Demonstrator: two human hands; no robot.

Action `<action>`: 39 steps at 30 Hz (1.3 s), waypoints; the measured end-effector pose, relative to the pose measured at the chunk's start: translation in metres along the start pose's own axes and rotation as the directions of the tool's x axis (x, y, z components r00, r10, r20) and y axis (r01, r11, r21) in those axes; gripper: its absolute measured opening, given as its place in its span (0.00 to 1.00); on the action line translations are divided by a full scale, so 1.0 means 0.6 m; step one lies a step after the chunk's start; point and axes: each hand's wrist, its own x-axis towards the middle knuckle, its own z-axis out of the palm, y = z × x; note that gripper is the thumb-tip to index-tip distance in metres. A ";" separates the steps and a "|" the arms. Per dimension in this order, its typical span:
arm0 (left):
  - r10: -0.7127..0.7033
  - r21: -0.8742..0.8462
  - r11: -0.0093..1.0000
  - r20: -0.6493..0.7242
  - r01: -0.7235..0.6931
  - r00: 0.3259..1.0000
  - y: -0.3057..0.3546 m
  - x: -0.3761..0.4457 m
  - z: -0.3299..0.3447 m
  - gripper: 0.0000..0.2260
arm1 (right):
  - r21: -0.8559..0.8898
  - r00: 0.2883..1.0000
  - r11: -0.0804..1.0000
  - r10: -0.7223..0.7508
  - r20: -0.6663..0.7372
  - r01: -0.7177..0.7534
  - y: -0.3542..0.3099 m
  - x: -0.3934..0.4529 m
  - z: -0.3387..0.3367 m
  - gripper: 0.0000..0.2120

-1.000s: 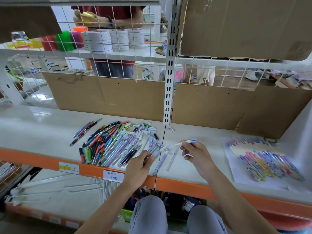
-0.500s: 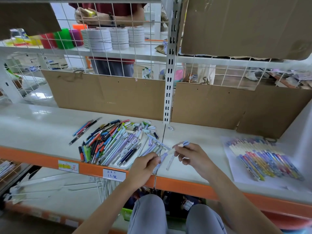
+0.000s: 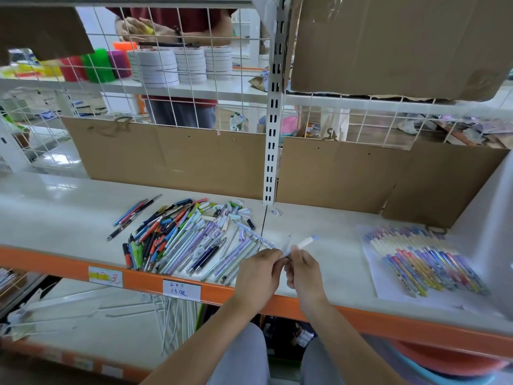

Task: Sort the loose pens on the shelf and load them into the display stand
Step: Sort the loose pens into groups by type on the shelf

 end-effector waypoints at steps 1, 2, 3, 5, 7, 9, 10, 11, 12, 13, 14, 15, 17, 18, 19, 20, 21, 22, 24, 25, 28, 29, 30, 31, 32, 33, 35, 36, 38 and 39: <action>-0.008 -0.017 1.000 0.024 0.008 1.000 0.002 0.002 0.004 0.14 | -0.031 1.000 1.000 -0.003 0.010 0.003 0.002 0.001 -0.004 0.16; -0.007 -0.025 1.000 0.047 0.008 0.999 0.003 0.003 0.008 0.14 | -0.064 1.000 0.998 -0.010 0.015 0.010 0.002 0.003 -0.011 0.15; 0.005 -0.023 1.000 0.075 -0.003 0.997 0.006 0.003 0.012 0.15 | -0.091 1.000 0.996 -0.018 0.014 0.019 0.001 0.007 -0.019 0.13; 0.011 -0.022 1.000 0.154 -0.008 0.988 0.015 0.002 0.021 0.17 | -0.146 0.999 0.988 -0.040 -0.009 0.038 -0.004 0.019 -0.042 0.12; -0.002 -0.003 1.000 0.281 0.003 0.960 0.023 0.004 0.033 0.18 | -0.231 0.996 0.971 -0.080 -0.048 0.067 -0.011 0.032 -0.071 0.10; -0.022 0.007 1.000 0.334 0.021 0.942 0.031 0.005 0.047 0.16 | -0.365 0.985 0.924 -0.153 -0.082 0.113 -0.019 0.047 -0.105 0.08; -0.029 -0.013 0.999 0.327 0.035 0.945 0.035 0.008 0.055 0.13 | -0.440 0.978 0.888 -0.190 -0.089 0.133 -0.022 0.053 -0.122 0.07; -0.031 -0.035 0.998 0.306 0.044 0.951 0.038 0.011 0.065 0.11 | -0.513 0.973 0.846 -0.215 -0.087 0.141 -0.025 0.059 -0.140 0.06; -0.035 -0.048 0.998 0.289 0.051 0.957 0.040 0.014 0.075 0.09 | -0.583 0.971 0.800 -0.224 -0.079 0.137 -0.027 0.064 -0.158 0.06; -0.047 -0.052 0.997 0.284 0.064 0.958 0.043 0.019 0.083 0.08 | -0.647 0.971 0.752 -0.227 -0.072 0.128 -0.027 0.069 -0.177 0.06; -0.063 -0.054 0.995 0.288 0.082 0.955 0.045 0.023 0.090 0.07 | -0.711 0.972 0.695 -0.226 -0.070 0.110 -0.026 0.074 -0.196 0.06; -0.077 -0.058 0.993 0.291 0.098 0.954 0.047 0.025 0.095 0.07 | -0.785 0.970 0.613 -0.234 -0.072 0.090 -0.026 0.078 -0.214 0.06; -0.094 -0.063 0.991 0.300 0.118 0.949 0.045 0.024 0.101 0.07 | -0.919 0.961 0.391 -0.271 -0.061 0.052 -0.025 0.087 -0.246 0.08; -0.092 -0.062 0.991 0.299 0.115 0.950 0.043 0.022 0.102 0.08 | -0.953 0.957 0.300 -0.286 -0.057 0.033 -0.026 0.090 -0.259 0.09; -0.083 -0.074 0.991 0.294 0.109 0.952 0.041 0.020 0.103 0.08 | -0.972 0.955 0.234 -0.290 -0.055 0.015 -0.028 0.093 -0.269 0.11; -0.073 -0.096 0.990 0.285 0.104 0.956 0.040 0.018 0.104 0.08 | -0.984 0.956 0.180 -0.290 -0.052 0.001 -0.029 0.096 -0.278 0.12; -0.069 -0.111 0.988 0.280 0.104 0.957 0.039 0.018 0.104 0.08 | -0.991 0.956 0.136 -0.289 -0.043 -0.003 -0.028 0.098 -0.284 0.12; -0.069 -0.112 0.988 0.275 0.103 0.959 0.039 0.018 0.104 0.07 | -0.995 0.957 0.101 -0.289 -0.030 -0.001 -0.026 0.101 -0.288 0.13; -0.070 -0.091 0.991 0.263 0.097 0.962 0.041 0.018 0.104 0.07 | -0.997 0.955 0.072 -0.298 -0.017 0.005 -0.020 0.107 -0.292 0.11; -0.073 -0.081 0.992 0.261 0.097 0.963 0.042 0.017 0.104 0.08 | -0.998 0.953 0.058 -0.303 -0.013 0.005 -0.018 0.108 -0.291 0.10; -0.079 -0.076 0.992 0.259 0.102 0.963 0.043 0.015 0.105 0.07 | -1.000 0.956 -0.014 -0.292 0.013 0.010 -0.017 0.114 -0.290 0.10; -0.085 -0.080 0.991 0.263 0.110 0.961 0.043 0.015 0.105 0.07 | -1.000 0.957 -0.016 -0.289 0.018 0.014 -0.020 0.116 -0.291 0.10; -0.090 -0.085 0.990 0.265 0.116 0.960 0.042 0.015 0.105 0.07 | -1.000 0.958 -0.011 -0.287 0.018 0.015 -0.022 0.119 -0.293 0.10; -0.096 -0.088 0.988 0.270 0.123 0.958 0.042 0.016 0.105 0.07 | -1.000 0.957 -0.008 -0.288 0.012 0.010 -0.024 0.121 -0.295 0.10; -0.100 -0.088 0.988 0.279 0.129 0.955 0.041 0.016 0.105 0.07 | -1.000 0.956 -0.010 -0.293 0.002 -0.001 -0.027 0.124 -0.297 0.10; -0.103 -0.084 0.988 0.288 0.133 0.952 0.042 0.016 0.105 0.07 | -1.000 0.956 -0.015 -0.293 -0.013 -0.019 -0.029 0.126 -0.298 0.11; -0.101 -0.082 0.988 0.297 0.131 0.950 0.042 0.016 0.104 0.07 | -0.998 0.958 -0.027 -0.283 -0.039 -0.049 -0.032 0.125 -0.294 0.12; -0.098 -0.090 0.987 0.297 0.131 0.950 0.041 0.016 0.103 0.07 | -0.998 0.960 -0.025 -0.278 -0.040 -0.049 -0.032 0.124 -0.289 0.12; -0.102 -0.115 0.983 0.300 0.142 0.949 0.040 0.015 0.103 0.07 | -1.000 0.964 0.002 -0.267 -0.008 -0.008 -0.029 0.117 -0.274 0.12; -0.106 -0.124 0.981 0.297 0.148 0.949 0.041 0.016 0.101 0.08 | -0.999 0.964 0.022 -0.264 0.024 0.031 -0.027 0.112 -0.266 0.11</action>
